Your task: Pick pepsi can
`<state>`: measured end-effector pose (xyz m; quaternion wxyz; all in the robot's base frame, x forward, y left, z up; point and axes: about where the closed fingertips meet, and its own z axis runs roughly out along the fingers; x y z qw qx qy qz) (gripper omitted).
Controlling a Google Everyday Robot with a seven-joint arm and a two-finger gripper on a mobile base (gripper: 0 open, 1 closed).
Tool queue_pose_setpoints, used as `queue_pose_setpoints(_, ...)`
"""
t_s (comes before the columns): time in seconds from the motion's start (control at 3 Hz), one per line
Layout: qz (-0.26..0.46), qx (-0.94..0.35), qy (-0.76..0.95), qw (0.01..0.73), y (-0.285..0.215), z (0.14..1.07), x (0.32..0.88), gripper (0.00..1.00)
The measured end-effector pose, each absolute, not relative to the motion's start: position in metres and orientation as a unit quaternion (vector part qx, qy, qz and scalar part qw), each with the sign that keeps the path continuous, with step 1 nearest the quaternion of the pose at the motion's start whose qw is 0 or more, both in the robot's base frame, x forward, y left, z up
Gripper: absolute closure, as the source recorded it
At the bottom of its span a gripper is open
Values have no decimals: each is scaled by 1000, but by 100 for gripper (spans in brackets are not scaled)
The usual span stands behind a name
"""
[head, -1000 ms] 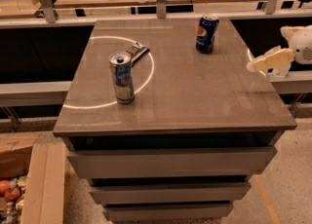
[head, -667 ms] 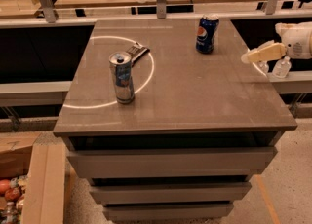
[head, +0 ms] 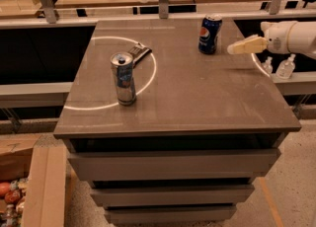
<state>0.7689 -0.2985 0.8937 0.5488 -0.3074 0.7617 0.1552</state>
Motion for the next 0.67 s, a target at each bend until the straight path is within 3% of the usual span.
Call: queue_pose_setpoints(0.67,198,-322,740,556,-240,890,813,0)
